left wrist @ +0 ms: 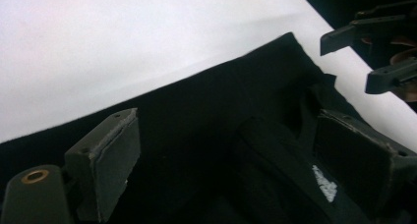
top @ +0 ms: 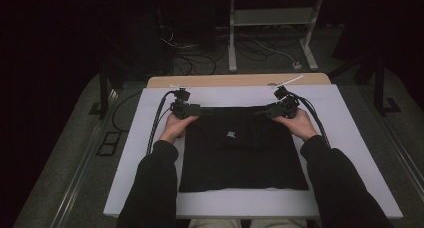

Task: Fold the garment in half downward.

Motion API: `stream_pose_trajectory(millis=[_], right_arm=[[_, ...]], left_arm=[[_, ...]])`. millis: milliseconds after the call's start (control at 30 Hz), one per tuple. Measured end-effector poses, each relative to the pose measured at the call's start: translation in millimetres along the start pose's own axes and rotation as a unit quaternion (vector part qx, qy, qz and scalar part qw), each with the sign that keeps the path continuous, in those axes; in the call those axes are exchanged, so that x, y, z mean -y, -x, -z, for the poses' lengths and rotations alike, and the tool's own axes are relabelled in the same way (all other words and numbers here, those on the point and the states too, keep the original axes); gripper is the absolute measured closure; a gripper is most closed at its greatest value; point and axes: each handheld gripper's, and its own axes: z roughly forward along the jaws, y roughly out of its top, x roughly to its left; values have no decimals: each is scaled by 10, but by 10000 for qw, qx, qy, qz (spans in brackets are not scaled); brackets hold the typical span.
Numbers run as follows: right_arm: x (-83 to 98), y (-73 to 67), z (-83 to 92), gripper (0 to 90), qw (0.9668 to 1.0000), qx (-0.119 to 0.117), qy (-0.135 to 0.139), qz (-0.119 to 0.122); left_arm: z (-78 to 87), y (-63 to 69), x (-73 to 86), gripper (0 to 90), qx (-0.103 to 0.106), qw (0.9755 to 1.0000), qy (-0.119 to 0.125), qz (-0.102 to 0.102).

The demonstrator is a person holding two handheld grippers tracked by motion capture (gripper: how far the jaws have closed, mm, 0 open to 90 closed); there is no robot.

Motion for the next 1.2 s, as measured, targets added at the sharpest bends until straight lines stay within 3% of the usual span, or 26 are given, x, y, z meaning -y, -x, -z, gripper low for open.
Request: stream_pose_trajectory(millis=[200, 667, 767, 1200], right_arm=[[13, -9, -31, 182, 10000, 2, -51, 11], [96, 39, -119, 295, 9999, 9, -159, -49], [101, 31, -157, 364, 9997, 101, -224, 8], [115, -3, -234, 581, 9996, -40, -261, 21]], left_arm=[[-54, -29, 48, 163, 8, 10000, -78, 46], [-155, 34, 87, 386, -219, 9991, -328, -157], [-183, 61, 92, 412, -271, 9986, -388, -252], [-243, 126, 104, 498, -65, 9978, -515, -413]])
